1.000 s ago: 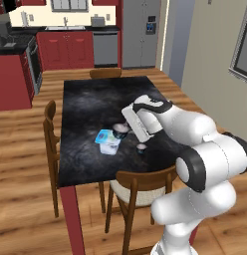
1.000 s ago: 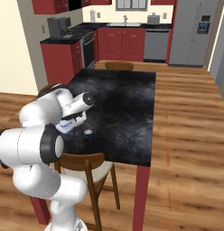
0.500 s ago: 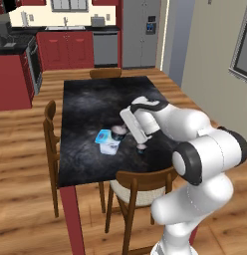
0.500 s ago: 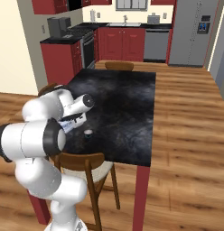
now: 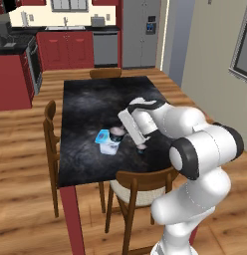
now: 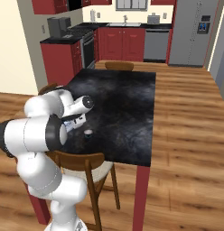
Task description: Stack the yogurt containers by placing the smaller containers on top of the larger containers.
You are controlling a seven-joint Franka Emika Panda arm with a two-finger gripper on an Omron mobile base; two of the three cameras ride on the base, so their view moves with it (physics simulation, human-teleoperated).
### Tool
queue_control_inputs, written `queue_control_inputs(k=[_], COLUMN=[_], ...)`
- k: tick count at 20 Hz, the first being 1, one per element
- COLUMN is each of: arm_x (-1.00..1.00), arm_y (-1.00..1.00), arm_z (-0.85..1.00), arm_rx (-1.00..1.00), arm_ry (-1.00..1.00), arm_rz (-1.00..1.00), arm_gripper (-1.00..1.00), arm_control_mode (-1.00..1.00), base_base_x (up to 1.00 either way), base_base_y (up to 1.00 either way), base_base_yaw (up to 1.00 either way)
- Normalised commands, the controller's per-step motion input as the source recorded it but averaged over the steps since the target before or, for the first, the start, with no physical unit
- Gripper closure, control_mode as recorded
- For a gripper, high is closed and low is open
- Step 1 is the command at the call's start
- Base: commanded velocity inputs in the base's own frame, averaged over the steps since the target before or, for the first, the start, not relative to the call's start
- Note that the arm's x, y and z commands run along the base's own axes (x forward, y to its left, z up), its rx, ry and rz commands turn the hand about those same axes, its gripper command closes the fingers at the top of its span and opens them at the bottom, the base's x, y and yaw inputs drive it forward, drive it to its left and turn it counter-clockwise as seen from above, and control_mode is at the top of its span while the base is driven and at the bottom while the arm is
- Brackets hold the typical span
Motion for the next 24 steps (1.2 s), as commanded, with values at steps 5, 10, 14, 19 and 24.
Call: queue_control_inputs(k=[5, 10, 14, 19, 24], arm_x=[0.10, 0.14, 0.15, 0.17, 0.20], arm_y=[0.01, 0.01, 0.02, 0.06, 0.13], arm_z=[-0.09, -0.09, -0.09, -0.08, -0.06], arm_rx=[0.00, 0.00, 0.00, 0.00, 0.00], arm_ry=[0.00, 0.00, 0.00, 0.00, 0.00], arm_rz=[0.00, 0.00, 0.00, 0.00, 0.00], arm_gripper=[1.00, 1.00, 1.00, 1.00, 1.00], arm_control_mode=[-1.00, -1.00, -1.00, -1.00, -1.00], base_base_x=[0.00, 0.00, 0.00, 0.00, 0.00], base_base_y=[0.00, 0.00, 0.00, 0.00, 0.00], base_base_yaw=[0.00, 0.00, 0.00, 0.00, 0.00])
